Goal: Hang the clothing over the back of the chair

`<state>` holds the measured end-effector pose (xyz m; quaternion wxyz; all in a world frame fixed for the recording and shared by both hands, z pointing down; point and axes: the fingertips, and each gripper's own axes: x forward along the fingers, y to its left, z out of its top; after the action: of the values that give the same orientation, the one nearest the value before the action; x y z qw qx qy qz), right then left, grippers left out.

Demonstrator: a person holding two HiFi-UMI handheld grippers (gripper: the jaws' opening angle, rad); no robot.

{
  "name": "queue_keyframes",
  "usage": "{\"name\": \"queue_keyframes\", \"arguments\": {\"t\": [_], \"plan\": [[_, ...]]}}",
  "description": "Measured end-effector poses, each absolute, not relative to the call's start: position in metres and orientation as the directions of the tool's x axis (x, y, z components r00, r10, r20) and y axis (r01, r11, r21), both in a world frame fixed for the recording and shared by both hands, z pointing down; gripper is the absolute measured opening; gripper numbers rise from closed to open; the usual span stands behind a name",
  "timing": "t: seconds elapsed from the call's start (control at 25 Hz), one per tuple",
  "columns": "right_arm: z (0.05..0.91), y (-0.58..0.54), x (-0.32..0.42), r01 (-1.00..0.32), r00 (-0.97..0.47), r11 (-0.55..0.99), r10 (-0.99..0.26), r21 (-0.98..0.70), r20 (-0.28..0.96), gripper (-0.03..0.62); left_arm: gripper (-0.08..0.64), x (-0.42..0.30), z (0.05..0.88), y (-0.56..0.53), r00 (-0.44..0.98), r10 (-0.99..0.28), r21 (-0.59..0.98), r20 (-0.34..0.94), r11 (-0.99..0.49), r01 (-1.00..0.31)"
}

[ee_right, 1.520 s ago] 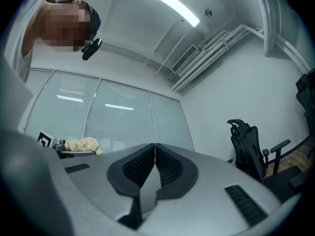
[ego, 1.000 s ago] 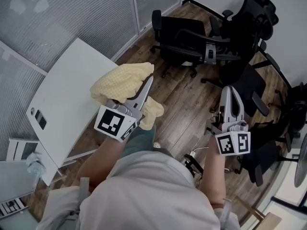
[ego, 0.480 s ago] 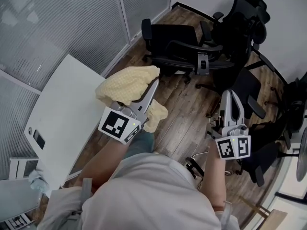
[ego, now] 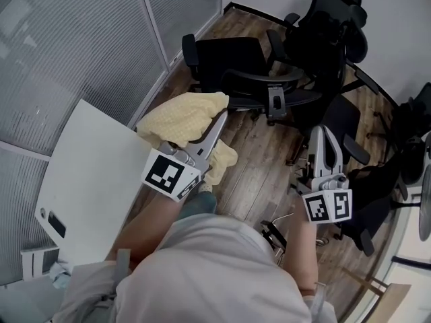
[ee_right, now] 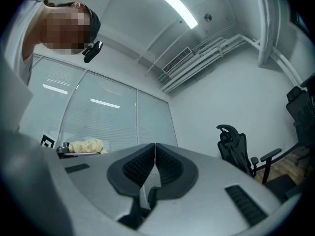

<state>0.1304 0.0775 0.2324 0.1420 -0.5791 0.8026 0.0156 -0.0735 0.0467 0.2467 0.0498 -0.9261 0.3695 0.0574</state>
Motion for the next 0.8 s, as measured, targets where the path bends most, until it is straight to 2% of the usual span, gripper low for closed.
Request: {"name": "queue_keyframes", "arguments": {"t": [0.8], "plan": [[0.244,-0.026,0.118,-0.968,-0.166,0.204,-0.958,-0.149,-0.234,0.022,0.049,-0.060,0.269,-0.067,0.839,-0.534,-0.057,-0.105,-0.839,-0.541]]}}
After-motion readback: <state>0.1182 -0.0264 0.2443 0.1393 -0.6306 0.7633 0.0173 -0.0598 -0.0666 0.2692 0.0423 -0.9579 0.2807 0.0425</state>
